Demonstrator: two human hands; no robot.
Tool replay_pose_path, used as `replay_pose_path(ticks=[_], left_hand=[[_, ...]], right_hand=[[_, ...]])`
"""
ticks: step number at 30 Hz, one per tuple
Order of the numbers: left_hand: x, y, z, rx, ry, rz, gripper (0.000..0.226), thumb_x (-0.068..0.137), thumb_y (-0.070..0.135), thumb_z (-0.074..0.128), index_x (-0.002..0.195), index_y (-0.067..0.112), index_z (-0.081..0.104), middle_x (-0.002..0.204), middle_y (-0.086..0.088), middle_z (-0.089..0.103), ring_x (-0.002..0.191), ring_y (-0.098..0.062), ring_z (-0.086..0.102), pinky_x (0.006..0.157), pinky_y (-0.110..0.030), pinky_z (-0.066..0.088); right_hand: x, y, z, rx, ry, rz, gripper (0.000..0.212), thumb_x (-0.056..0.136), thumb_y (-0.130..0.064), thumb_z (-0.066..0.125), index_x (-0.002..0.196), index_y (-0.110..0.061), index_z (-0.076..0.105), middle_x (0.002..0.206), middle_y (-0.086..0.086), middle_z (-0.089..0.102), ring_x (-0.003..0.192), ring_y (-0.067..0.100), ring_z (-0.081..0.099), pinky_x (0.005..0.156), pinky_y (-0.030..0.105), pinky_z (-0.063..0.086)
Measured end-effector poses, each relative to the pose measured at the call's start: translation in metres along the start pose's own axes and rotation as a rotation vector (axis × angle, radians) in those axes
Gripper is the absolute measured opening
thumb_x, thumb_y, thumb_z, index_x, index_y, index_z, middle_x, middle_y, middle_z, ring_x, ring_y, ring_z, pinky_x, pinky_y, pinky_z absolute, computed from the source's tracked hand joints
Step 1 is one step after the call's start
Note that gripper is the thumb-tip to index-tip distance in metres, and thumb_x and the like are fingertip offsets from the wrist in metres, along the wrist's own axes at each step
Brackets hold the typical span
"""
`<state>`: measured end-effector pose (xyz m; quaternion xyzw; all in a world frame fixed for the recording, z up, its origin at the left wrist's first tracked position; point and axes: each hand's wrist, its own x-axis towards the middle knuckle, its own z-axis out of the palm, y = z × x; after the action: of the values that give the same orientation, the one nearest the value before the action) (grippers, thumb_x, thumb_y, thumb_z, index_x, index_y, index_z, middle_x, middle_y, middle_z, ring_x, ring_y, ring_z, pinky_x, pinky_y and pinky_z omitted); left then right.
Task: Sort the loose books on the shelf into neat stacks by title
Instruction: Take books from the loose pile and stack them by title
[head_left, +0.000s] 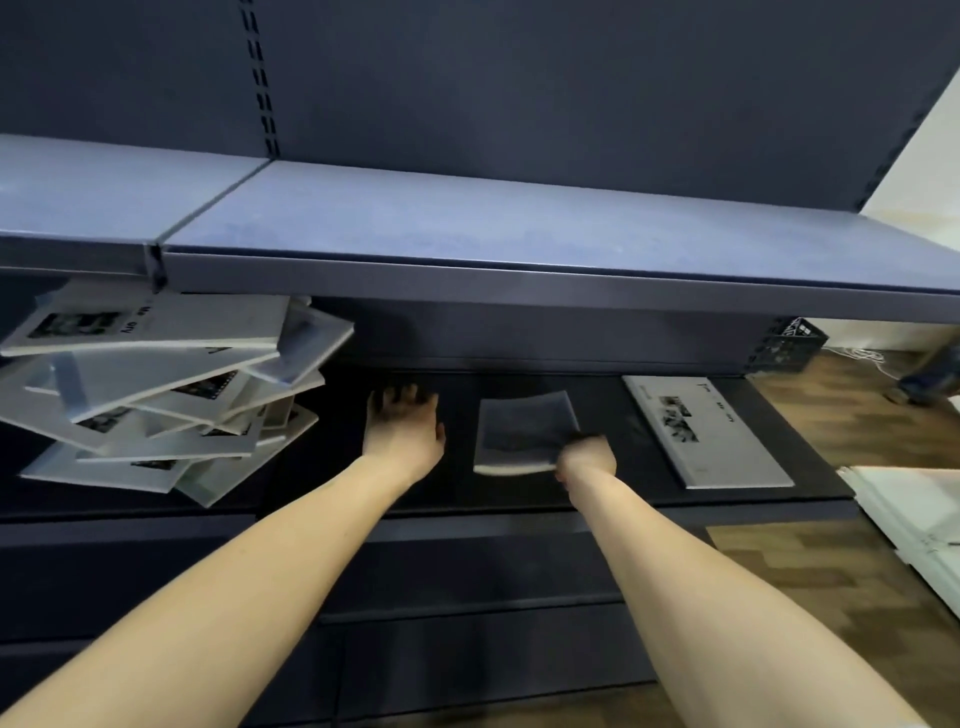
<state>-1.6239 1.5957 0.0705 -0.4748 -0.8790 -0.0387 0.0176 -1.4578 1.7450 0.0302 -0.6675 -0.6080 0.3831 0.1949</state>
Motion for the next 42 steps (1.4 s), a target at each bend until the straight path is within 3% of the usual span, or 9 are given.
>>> replay_pose_path(ticks=[11, 13, 16, 17, 21, 26, 28, 33, 42], left_hand=[[0.002, 0.029, 0.032, -0.028, -0.093, -0.117, 0.045, 0.098, 0.037, 0.041, 0.141, 0.023, 0.043, 0.144, -0.008, 0.043, 0.13, -0.031, 0.039, 0.111, -0.042, 0.031], [0.002, 0.025, 0.036, -0.023, -0.114, -0.143, 0.046, 0.098, 0.037, 0.041, 0.141, 0.023, 0.042, 0.145, -0.008, 0.042, 0.131, -0.032, 0.038, 0.111, -0.043, 0.031], [0.002, 0.017, 0.037, -0.023, -0.129, -0.162, 0.045, 0.098, 0.035, 0.042, 0.141, 0.022, 0.044, 0.143, -0.009, 0.043, 0.131, -0.032, 0.039, 0.111, -0.042, 0.031], [0.004, 0.013, 0.037, -0.029, -0.136, -0.175, 0.044, 0.098, 0.035, 0.042, 0.14, 0.022, 0.044, 0.143, -0.009, 0.043, 0.131, -0.032, 0.039, 0.111, -0.042, 0.031], [0.012, 0.005, 0.035, -0.04, -0.161, -0.195, 0.043, 0.098, 0.035, 0.042, 0.139, 0.022, 0.045, 0.143, -0.008, 0.043, 0.131, -0.03, 0.039, 0.111, -0.04, 0.03], [0.019, 0.002, 0.037, -0.052, -0.173, -0.174, 0.04, 0.098, 0.034, 0.044, 0.136, 0.021, 0.048, 0.141, -0.008, 0.044, 0.13, -0.03, 0.039, 0.11, -0.04, 0.031], [0.021, 0.002, 0.038, -0.05, -0.176, -0.161, 0.04, 0.098, 0.034, 0.044, 0.136, 0.02, 0.048, 0.141, -0.008, 0.044, 0.129, -0.03, 0.04, 0.109, -0.04, 0.031], [0.024, 0.002, 0.041, -0.062, -0.181, -0.146, 0.04, 0.098, 0.033, 0.045, 0.136, 0.02, 0.048, 0.14, -0.007, 0.044, 0.128, -0.03, 0.041, 0.108, -0.039, 0.033], [0.02, -0.004, 0.036, -0.072, -0.201, -0.13, 0.037, 0.099, 0.032, 0.043, 0.133, 0.021, 0.051, 0.141, -0.007, 0.043, 0.128, -0.03, 0.04, 0.108, -0.039, 0.032]], right_hand=[[0.032, 0.015, 0.02, 0.074, -0.257, -0.11, 0.042, 0.095, -0.002, 0.053, 0.137, 0.0, 0.047, 0.134, 0.021, 0.056, 0.12, 0.036, 0.057, 0.098, 0.04, 0.051], [0.032, 0.011, 0.027, 0.119, -0.305, -0.07, 0.042, 0.094, -0.008, 0.06, 0.134, -0.004, 0.047, 0.127, 0.019, 0.059, 0.11, 0.037, 0.062, 0.091, 0.045, 0.056], [0.023, 0.001, 0.035, 0.191, -0.384, -0.018, 0.043, 0.096, -0.029, 0.063, 0.129, -0.009, 0.044, 0.119, 0.015, 0.061, 0.088, 0.029, 0.064, 0.071, 0.036, 0.057], [0.021, -0.003, 0.039, 0.131, -0.416, -0.043, 0.051, 0.094, -0.036, 0.065, 0.131, -0.01, 0.042, 0.12, 0.014, 0.061, 0.089, 0.028, 0.065, 0.072, 0.035, 0.056], [0.023, -0.007, 0.046, -0.213, -0.506, -0.236, 0.113, 0.076, -0.049, 0.081, 0.155, -0.01, 0.01, 0.152, 0.014, 0.033, 0.136, 0.032, 0.042, 0.111, 0.039, 0.04], [0.024, -0.002, 0.047, -0.302, -0.502, -0.343, 0.14, 0.068, -0.036, 0.089, 0.156, -0.02, -0.019, 0.158, 0.013, 0.01, 0.14, 0.035, 0.034, 0.112, 0.043, 0.038], [0.024, 0.002, 0.051, -0.344, -0.433, -0.407, 0.137, 0.066, -0.042, 0.088, 0.157, -0.029, -0.015, 0.156, 0.009, 0.016, 0.137, 0.033, 0.037, 0.109, 0.043, 0.04], [0.023, 0.005, 0.052, -0.597, -0.355, -0.477, 0.1, 0.067, -0.066, 0.074, 0.15, -0.032, 0.03, 0.149, 0.006, 0.033, 0.138, 0.034, 0.03, 0.11, 0.045, 0.039], [0.02, -0.002, 0.054, -0.666, -0.425, -0.437, 0.088, 0.081, -0.056, 0.07, 0.154, -0.033, 0.027, 0.166, 0.007, 0.01, 0.149, 0.038, 0.014, 0.118, 0.048, 0.03]])
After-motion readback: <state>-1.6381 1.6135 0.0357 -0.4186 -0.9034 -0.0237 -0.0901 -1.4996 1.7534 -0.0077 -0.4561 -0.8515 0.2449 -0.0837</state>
